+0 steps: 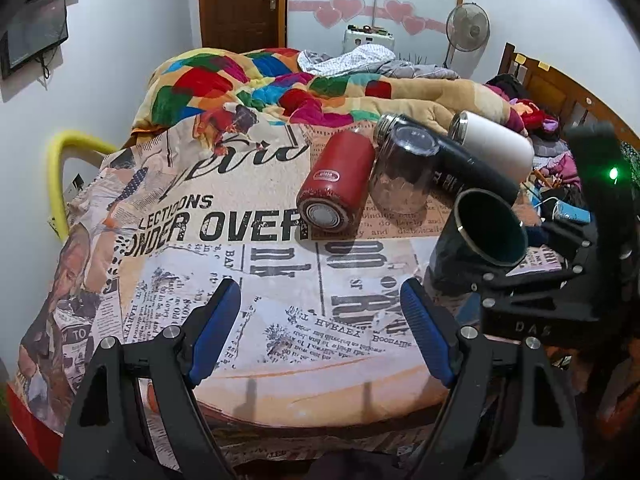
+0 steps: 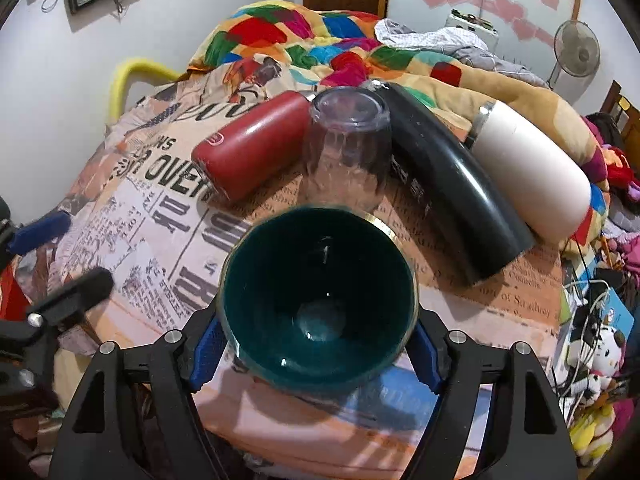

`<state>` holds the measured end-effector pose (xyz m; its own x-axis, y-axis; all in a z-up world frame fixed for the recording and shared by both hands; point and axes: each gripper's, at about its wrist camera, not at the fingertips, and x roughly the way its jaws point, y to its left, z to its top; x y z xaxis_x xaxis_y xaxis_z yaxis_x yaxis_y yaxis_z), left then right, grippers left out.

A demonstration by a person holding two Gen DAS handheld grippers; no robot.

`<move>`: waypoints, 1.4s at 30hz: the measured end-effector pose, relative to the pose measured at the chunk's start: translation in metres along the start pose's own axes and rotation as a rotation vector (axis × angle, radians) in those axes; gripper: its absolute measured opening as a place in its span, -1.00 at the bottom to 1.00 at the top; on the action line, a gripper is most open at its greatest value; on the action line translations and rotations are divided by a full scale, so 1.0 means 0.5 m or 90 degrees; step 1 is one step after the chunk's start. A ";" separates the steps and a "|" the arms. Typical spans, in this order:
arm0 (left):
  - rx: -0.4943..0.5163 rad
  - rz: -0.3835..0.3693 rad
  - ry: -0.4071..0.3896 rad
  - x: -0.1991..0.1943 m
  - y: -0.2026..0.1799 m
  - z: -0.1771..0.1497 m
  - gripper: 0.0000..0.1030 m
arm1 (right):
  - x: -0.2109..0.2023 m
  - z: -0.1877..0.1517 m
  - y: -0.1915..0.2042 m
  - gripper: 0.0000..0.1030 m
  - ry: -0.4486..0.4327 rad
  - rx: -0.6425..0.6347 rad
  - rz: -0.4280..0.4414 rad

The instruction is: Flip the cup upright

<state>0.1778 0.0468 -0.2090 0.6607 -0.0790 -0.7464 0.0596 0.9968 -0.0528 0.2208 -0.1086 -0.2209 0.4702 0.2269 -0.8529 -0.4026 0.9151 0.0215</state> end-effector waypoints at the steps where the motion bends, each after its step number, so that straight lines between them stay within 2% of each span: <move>1: 0.000 0.000 -0.003 -0.008 -0.001 0.002 0.59 | -0.005 -0.004 -0.001 0.44 0.001 0.001 -0.002; 5: -0.003 -0.004 -0.029 -0.054 -0.010 0.013 0.60 | -0.038 -0.017 -0.008 0.44 -0.008 0.007 0.005; 10: -0.007 -0.015 -0.091 -0.151 -0.032 0.038 0.60 | -0.140 -0.027 -0.019 0.44 -0.071 0.014 0.009; 14: -0.006 -0.026 -0.166 -0.251 -0.057 0.059 0.61 | -0.268 -0.030 -0.029 0.44 -0.166 0.023 0.005; 18: -0.011 -0.037 -0.267 -0.375 -0.087 0.072 0.68 | -0.414 -0.044 -0.035 0.45 -0.286 0.035 0.002; 20: -0.011 -0.040 -0.312 -0.428 -0.100 0.071 0.69 | -0.486 -0.059 -0.036 0.45 -0.348 0.041 0.004; 25: 0.001 -0.037 -0.410 -0.535 -0.136 0.046 0.70 | -0.602 -0.096 -0.016 0.53 -0.467 0.044 0.011; 29: 0.006 -0.017 -0.463 -0.585 -0.158 0.017 0.80 | -0.652 -0.125 0.013 0.59 -0.531 0.033 0.006; 32: 0.002 0.009 -0.489 -0.606 -0.169 -0.003 0.89 | -0.657 -0.136 0.028 0.65 -0.553 0.030 -0.006; 35: -0.010 0.030 -0.494 -0.609 -0.168 -0.014 0.99 | -0.650 -0.142 0.030 0.75 -0.561 0.034 -0.021; 39: -0.022 0.040 -0.486 -0.608 -0.166 -0.022 0.99 | -0.643 -0.149 0.022 0.98 -0.558 0.038 -0.038; 42: -0.030 0.045 -0.478 -0.601 -0.163 -0.026 0.99 | -0.636 -0.149 0.018 1.00 -0.556 0.041 -0.050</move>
<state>-0.0356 -0.0105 0.0110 0.9952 0.0171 -0.0967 -0.0233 0.9978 -0.0627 0.0092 -0.1975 0.0114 0.9381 0.3121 -0.1501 -0.3111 0.9499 0.0310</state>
